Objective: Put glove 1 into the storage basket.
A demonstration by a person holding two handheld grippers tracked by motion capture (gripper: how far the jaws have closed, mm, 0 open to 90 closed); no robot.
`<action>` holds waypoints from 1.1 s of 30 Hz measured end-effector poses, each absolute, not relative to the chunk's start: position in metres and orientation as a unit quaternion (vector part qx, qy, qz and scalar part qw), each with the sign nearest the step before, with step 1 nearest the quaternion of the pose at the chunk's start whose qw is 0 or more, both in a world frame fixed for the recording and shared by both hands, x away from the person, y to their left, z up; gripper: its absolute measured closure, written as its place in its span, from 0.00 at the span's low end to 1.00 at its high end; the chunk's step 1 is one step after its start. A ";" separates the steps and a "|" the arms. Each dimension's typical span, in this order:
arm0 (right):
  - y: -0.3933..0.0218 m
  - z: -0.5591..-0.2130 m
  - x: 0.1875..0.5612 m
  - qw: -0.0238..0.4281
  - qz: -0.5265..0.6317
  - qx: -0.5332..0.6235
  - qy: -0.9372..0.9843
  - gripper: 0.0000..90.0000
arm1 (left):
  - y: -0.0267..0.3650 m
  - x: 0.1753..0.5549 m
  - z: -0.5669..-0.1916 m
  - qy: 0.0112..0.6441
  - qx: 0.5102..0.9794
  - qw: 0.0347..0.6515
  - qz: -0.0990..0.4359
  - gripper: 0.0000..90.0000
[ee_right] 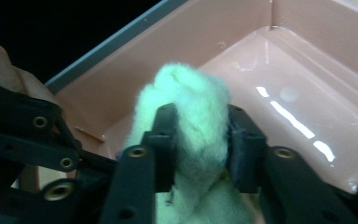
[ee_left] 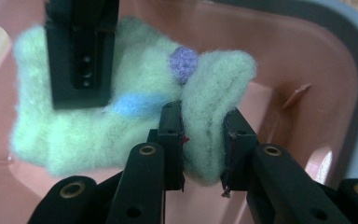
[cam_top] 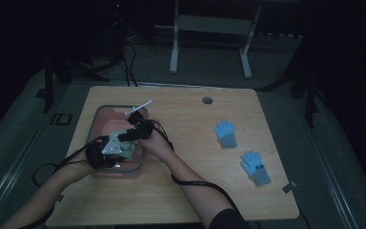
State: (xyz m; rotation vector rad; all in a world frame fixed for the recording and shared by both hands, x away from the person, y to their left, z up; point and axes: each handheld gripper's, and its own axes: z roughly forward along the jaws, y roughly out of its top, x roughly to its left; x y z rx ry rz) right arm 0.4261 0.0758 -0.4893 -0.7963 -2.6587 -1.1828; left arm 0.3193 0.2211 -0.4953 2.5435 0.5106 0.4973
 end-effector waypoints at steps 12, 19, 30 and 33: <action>0.056 -0.483 0.422 0.055 -0.401 -0.263 -0.876 0.52 | 0.216 0.330 -0.499 0.213 0.940 0.215 0.155 0.57; 0.038 -0.471 0.410 0.057 -0.423 -0.242 -0.871 0.43 | 0.217 0.324 -0.488 0.253 0.918 0.257 0.166 0.37; 0.007 -0.458 0.394 0.071 -0.445 -0.216 -0.866 0.25 | 0.203 0.310 -0.465 0.257 0.905 0.300 0.158 0.37; -0.004 -0.456 0.391 0.065 -0.445 -0.216 -0.866 0.24 | 0.197 0.308 -0.461 0.263 0.898 0.316 0.155 0.37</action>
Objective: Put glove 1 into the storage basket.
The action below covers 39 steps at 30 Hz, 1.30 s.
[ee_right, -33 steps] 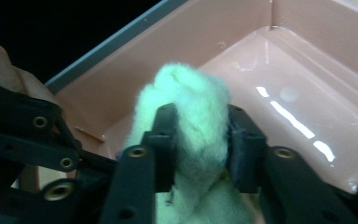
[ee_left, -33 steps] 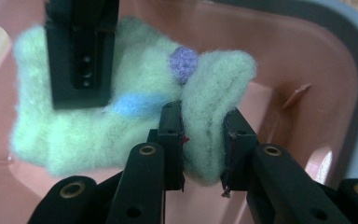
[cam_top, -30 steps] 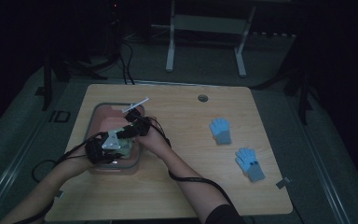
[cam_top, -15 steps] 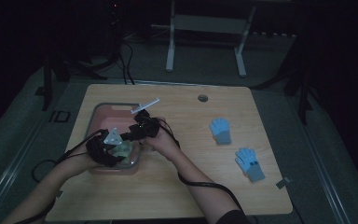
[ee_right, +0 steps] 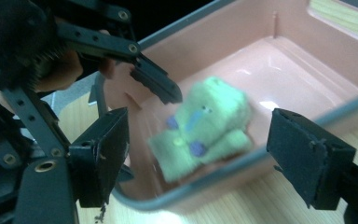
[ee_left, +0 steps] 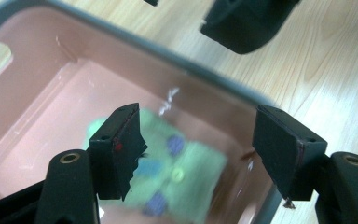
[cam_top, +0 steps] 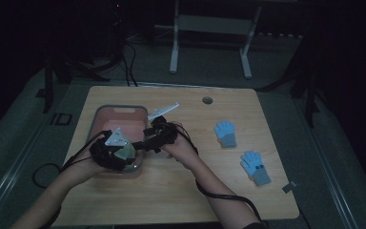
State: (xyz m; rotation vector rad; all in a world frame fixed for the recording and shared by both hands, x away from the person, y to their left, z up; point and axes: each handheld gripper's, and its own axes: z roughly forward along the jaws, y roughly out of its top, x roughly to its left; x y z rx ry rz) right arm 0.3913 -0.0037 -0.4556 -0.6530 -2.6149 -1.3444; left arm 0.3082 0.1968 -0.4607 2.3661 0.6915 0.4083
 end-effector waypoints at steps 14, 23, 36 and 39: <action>-0.061 -0.461 0.386 0.049 -0.441 -0.235 -0.865 0.24 | 0.150 0.298 -0.460 0.230 0.899 0.351 0.130 0.38; -0.094 -0.470 0.380 0.042 -0.436 -0.247 -0.864 0.24 | 0.116 0.292 -0.467 0.200 0.905 0.356 0.120 0.38; -0.141 -0.483 0.375 0.019 -0.443 -0.269 -0.855 0.24 | 0.082 0.283 -0.499 0.183 0.914 0.350 0.096 0.38; -0.148 -0.488 0.373 0.002 -0.442 -0.264 -0.857 0.22 | 0.075 0.281 -0.509 0.186 0.914 0.348 0.094 0.32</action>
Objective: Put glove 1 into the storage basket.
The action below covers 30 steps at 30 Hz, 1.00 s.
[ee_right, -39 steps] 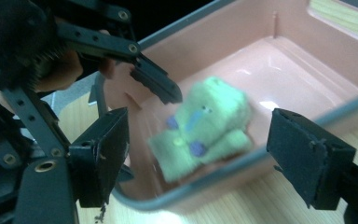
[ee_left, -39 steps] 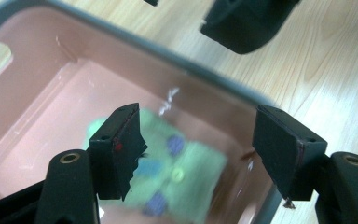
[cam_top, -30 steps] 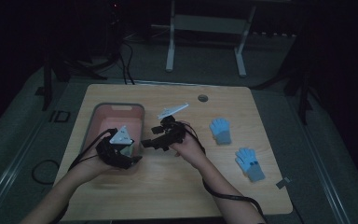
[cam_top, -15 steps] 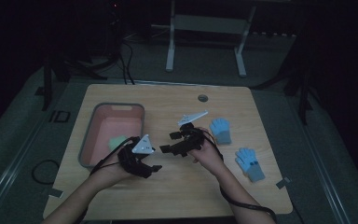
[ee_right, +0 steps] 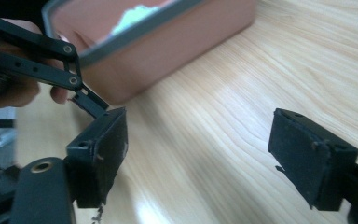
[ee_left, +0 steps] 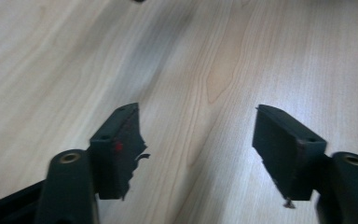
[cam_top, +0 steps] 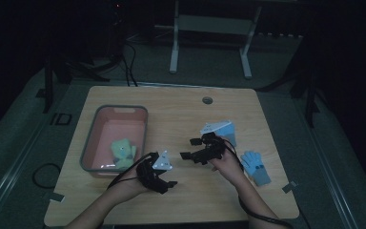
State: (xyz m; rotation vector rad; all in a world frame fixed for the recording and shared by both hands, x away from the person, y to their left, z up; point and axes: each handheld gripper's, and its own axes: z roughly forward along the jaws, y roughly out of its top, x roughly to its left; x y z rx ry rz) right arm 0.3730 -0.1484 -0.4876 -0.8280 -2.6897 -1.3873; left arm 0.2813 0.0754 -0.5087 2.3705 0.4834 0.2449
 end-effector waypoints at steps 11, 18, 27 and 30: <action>-0.177 -0.505 0.369 -0.004 -0.416 -0.287 -0.863 0.19 | 0.063 0.275 -0.540 0.195 0.910 0.359 0.068 0.16; -0.196 -0.513 0.368 -0.026 -0.405 -0.319 -0.857 0.15 | 0.058 0.272 -0.553 0.206 0.918 0.325 0.099 0.03; -0.216 -0.515 0.368 -0.069 -0.406 -0.321 -0.853 0.26 | 0.059 0.270 -0.558 0.210 0.902 0.363 0.102 0.03; -0.223 -0.516 0.371 -0.087 -0.404 -0.330 -0.849 0.33 | 0.062 0.270 -0.558 0.218 0.900 0.364 0.102 0.03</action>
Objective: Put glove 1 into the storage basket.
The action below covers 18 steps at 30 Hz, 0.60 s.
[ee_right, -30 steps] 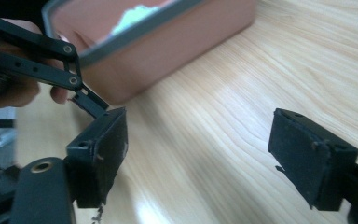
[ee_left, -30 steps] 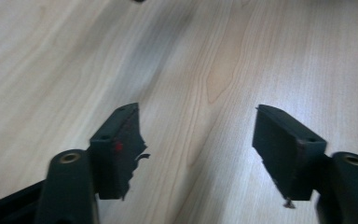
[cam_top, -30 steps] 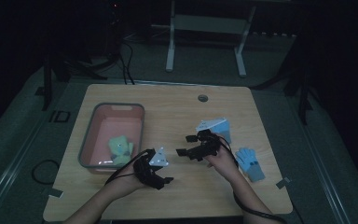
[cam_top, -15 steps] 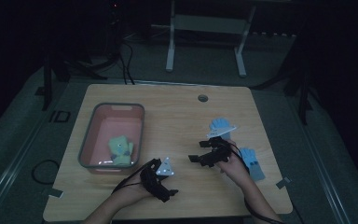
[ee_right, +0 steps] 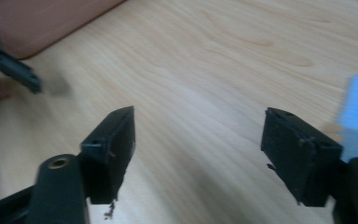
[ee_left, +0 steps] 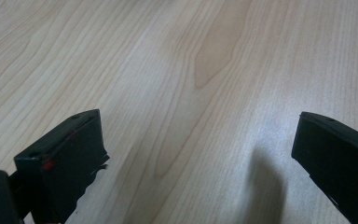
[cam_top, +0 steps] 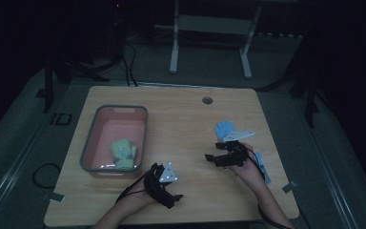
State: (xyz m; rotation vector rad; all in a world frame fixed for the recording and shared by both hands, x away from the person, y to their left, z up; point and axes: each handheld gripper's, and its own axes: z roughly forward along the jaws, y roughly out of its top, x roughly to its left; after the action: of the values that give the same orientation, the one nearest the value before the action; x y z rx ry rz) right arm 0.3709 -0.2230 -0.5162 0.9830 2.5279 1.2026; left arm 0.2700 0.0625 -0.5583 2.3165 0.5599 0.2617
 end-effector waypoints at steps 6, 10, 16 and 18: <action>-0.235 -0.517 0.379 0.107 0.397 0.348 0.843 0.35 | 0.066 0.268 -0.559 0.214 0.901 0.366 0.087 0.04; -0.240 -0.517 0.382 0.117 0.393 0.353 0.841 0.35 | 0.066 0.268 -0.559 0.217 0.904 0.359 0.084 0.04; -0.251 -0.513 0.403 0.159 0.373 0.360 0.840 0.43 | 0.068 0.268 -0.560 0.220 0.901 0.365 0.085 0.04; -0.254 -0.514 0.412 0.167 0.367 0.365 0.839 0.45 | 0.068 0.268 -0.559 0.220 0.900 0.367 0.085 0.04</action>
State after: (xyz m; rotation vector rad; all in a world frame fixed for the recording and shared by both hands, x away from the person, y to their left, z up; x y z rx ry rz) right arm 0.4118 -0.2539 -0.5136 1.0385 2.3894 1.0436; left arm 0.2677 0.0685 -0.5593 2.3106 0.5662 0.2186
